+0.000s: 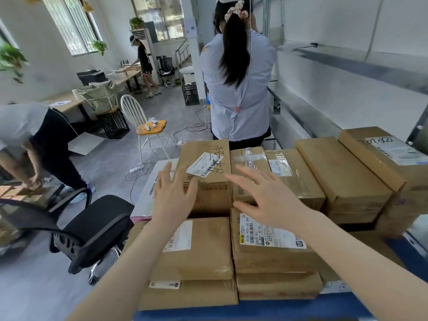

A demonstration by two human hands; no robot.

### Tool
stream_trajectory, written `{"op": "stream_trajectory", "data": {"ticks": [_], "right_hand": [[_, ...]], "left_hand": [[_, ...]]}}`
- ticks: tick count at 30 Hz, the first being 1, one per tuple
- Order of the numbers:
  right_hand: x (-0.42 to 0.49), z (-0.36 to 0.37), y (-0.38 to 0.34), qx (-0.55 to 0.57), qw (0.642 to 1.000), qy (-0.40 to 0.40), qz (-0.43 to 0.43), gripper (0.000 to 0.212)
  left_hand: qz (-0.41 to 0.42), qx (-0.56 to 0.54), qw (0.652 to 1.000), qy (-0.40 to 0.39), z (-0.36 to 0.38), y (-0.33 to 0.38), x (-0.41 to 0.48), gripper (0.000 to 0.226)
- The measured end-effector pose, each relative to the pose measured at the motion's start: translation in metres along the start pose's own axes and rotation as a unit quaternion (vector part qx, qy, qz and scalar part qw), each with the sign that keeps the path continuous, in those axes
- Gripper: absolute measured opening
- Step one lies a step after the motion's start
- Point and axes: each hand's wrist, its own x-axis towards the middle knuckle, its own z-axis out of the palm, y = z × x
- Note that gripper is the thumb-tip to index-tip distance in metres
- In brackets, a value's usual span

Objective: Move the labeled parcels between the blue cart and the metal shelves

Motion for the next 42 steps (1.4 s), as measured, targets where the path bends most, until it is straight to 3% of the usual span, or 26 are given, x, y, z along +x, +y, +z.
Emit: {"op": "stream_trajectory", "data": {"ticks": [2, 7, 18, 27, 30, 35, 37, 40, 42], "right_hand": [[0.033, 0.013, -0.012, -0.021, 1.0, -0.005, 0.019, 0.065], [0.063, 0.047, -0.013, -0.045, 0.994, -0.061, 0.077, 0.073], [0.046, 0.056, -0.024, 0.004, 0.997, -0.007, 0.076, 0.061], [0.033, 0.04, -0.029, -0.003, 0.996, 0.007, 0.093, 0.054], [0.022, 0.025, -0.002, -0.014, 0.984, 0.036, 0.171, 0.057], [-0.01, 0.033, 0.029, -0.026, 0.96, -0.037, 0.276, 0.054], [-0.014, 0.04, 0.027, -0.018, 0.96, -0.043, 0.277, 0.056], [-0.015, 0.048, 0.025, -0.028, 0.959, -0.036, 0.281, 0.058], [-0.016, 0.051, 0.025, -0.029, 0.957, -0.03, 0.286, 0.058]], "left_hand": [[-0.018, 0.014, 0.999, -0.036, 0.007, -0.011, 0.012, 0.045], [-0.087, -0.125, 0.987, -0.048, 0.022, -0.017, 0.018, 0.041], [-0.042, -0.102, 0.993, -0.028, 0.024, -0.02, -0.005, 0.049], [-0.021, -0.125, 0.992, -0.014, 0.01, -0.029, -0.009, 0.042], [-0.093, -0.071, 0.993, 0.012, -0.009, -0.058, 0.011, 0.049], [-0.208, 0.014, 0.974, -0.092, -0.007, -0.098, 0.012, 0.044], [-0.211, 0.028, 0.97, -0.119, -0.002, -0.11, 0.009, 0.053], [-0.148, 0.07, 0.975, -0.152, 0.006, -0.13, 0.011, 0.079], [-0.155, 0.052, 0.976, -0.142, 0.011, -0.132, 0.013, 0.08]]}}
